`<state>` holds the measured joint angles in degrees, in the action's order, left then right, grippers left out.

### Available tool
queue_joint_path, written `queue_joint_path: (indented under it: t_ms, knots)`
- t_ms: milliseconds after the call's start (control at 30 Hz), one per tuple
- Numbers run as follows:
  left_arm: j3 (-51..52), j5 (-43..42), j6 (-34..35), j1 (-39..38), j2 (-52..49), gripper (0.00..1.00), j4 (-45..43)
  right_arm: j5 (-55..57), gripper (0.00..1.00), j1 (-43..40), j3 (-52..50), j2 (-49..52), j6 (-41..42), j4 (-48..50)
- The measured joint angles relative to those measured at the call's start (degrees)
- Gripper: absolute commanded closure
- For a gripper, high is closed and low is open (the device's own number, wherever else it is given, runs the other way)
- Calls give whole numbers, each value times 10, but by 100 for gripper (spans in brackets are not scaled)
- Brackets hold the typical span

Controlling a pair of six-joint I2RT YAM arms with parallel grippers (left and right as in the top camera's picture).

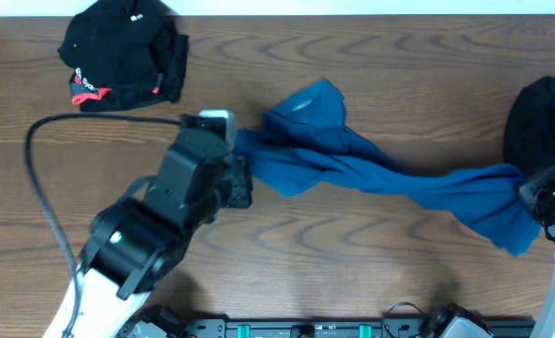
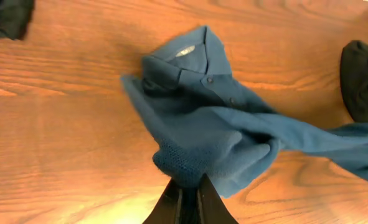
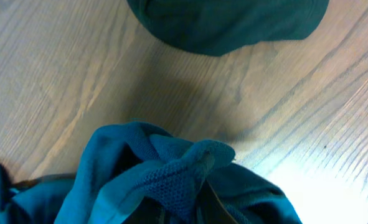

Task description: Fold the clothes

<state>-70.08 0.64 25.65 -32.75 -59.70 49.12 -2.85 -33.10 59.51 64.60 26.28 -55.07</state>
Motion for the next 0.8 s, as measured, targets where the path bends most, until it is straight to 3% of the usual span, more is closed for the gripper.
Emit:
queue_joint_path:
  t_ms: [100, 367, 500, 567, 667, 767, 800]
  knots:
    - [0, 5, 0, 0, 20, 94, 15, -3, 99, 0, 0, 0, -2, -6]
    - [-3, 13, 0, 0, 57, 94, 21, -4, 99, 0, 33, -23, -6, -32]
    - [-30, 13, -3, 0, 65, 94, 28, -5, 92, 0, 78, -56, -15, -57]
    - [-52, 13, -7, 0, 66, 94, 37, -7, 74, 0, 99, -69, -19, -67]
    - [-82, 14, -16, 0, 66, 94, 48, -6, 60, 0, 121, -83, -27, -73]
    - [-107, 16, -21, 0, 68, 94, 63, -5, 31, 0, 127, -88, -30, -74]
    - [-112, 20, -22, 0, 69, 94, 68, -5, 27, 0, 127, -88, -32, -76]
